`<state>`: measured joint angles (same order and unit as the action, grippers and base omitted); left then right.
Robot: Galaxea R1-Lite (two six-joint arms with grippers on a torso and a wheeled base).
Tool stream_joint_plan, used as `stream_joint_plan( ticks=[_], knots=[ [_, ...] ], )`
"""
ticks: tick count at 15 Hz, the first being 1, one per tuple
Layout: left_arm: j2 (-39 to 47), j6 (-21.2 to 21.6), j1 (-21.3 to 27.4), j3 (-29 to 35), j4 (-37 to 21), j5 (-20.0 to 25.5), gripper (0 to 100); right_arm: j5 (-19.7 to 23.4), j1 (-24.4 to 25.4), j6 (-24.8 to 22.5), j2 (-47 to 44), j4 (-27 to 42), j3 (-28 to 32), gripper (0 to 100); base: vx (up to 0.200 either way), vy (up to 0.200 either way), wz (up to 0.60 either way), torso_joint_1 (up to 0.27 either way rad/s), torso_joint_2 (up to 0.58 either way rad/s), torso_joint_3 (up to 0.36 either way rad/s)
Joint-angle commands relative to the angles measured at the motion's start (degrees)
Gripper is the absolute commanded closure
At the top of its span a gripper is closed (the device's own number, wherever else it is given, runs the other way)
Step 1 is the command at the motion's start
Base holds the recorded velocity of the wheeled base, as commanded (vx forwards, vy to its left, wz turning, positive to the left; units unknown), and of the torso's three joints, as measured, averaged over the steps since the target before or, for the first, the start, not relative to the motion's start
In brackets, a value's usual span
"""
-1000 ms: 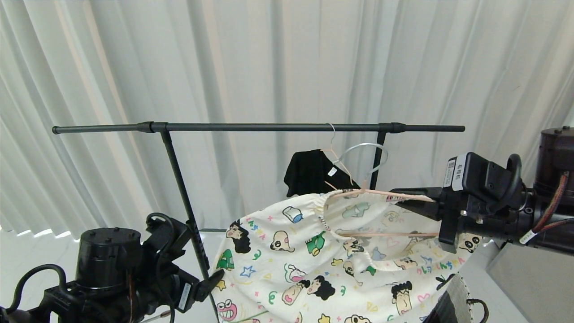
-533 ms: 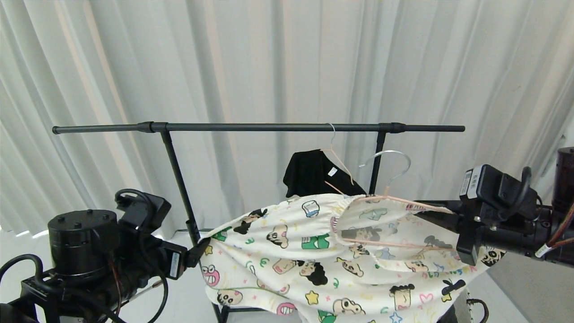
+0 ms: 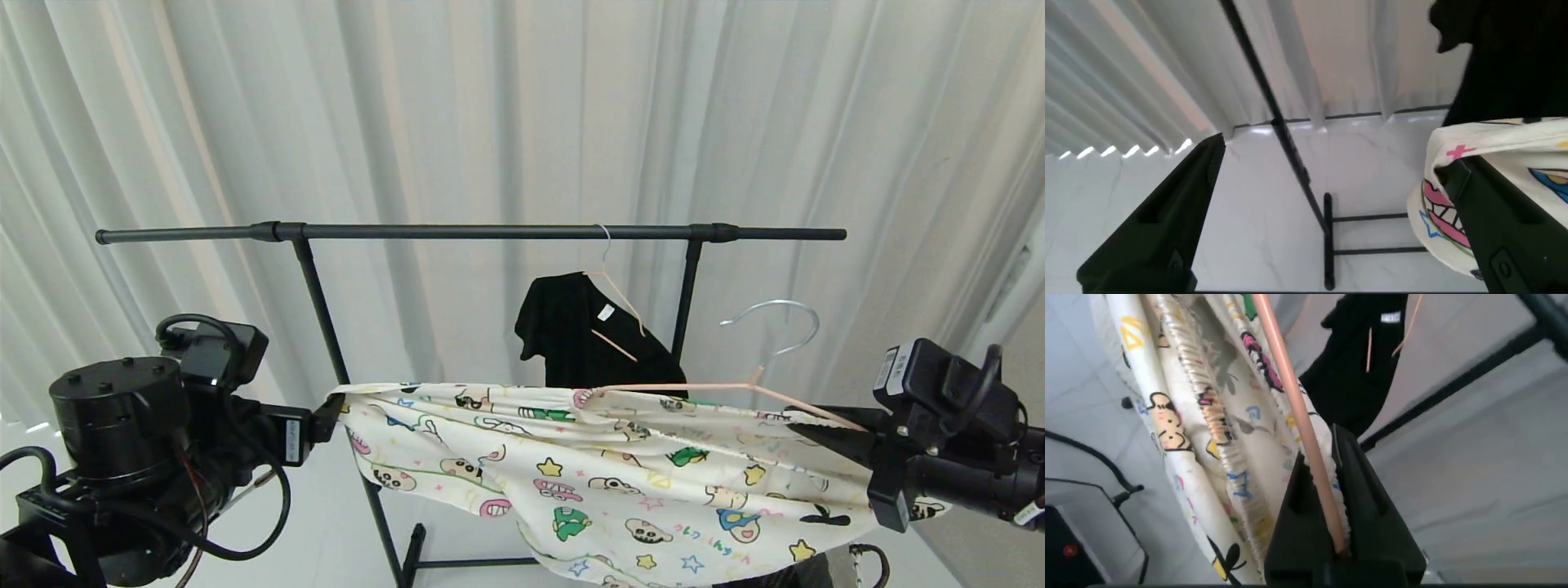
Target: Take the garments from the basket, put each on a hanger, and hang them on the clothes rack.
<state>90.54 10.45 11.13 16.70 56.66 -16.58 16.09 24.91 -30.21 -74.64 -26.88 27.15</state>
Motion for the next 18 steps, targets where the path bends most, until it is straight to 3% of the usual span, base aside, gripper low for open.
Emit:
stream_joint_plan(
  ticks=[1, 6, 10, 12, 13, 15, 18],
  knots=[
    [-0.2, 0.0, -0.1, 0.3, 0.0, -0.6, 0, -1.2, 0.0, 1.2, 1.0, 0.0, -1.6, 100, 0.000, 0.000, 0.00, 0.000, 0.00, 0.000],
    [0.0, -0.1, -0.1, -0.1, 0.9, -0.6, 0, -2.7, -0.1, 2.5, 1.1, 0.2, -1.9, 100, 0.000, 0.000, 0.00, 0.000, 0.00, 0.000],
    [-0.4, 2.2, 0.1, -0.1, 2.8, -0.6, 0, -9.5, -0.1, 5.6, 2.2, 0.5, -4.7, 100, 0.000, 0.000, 0.00, 0.000, 0.00, 0.000],
    [-0.1, 2.9, 0.1, -0.3, 5.2, -0.5, 0, -16.8, -0.1, 10.8, 2.7, 1.4, -6.1, 100, 0.000, 0.000, 0.00, 0.000, 0.00, 0.000],
    [0.0, 2.9, 0.1, -0.3, 5.2, -0.6, 0, -18.4, -0.1, 12.3, 2.9, 2.3, -6.1, 100, 0.000, 0.000, 0.00, 0.000, 0.00, 0.000],
    [0.3, 2.9, 0.2, -0.9, 5.2, -0.5, 0, -18.4, 0.1, 15.5, 3.0, 2.4, -5.4, 100, 0.000, 0.000, 0.00, 0.000, 0.00, 0.000],
    [0.0, 1.8, 6.9, -0.9, 6.1, -0.1, 0, -17.0, 5.4, 24.4, 4.3, 2.4, -1.7, 100, 0.000, 0.000, 0.00, 0.000, 0.00, 0.000]
  ],
)
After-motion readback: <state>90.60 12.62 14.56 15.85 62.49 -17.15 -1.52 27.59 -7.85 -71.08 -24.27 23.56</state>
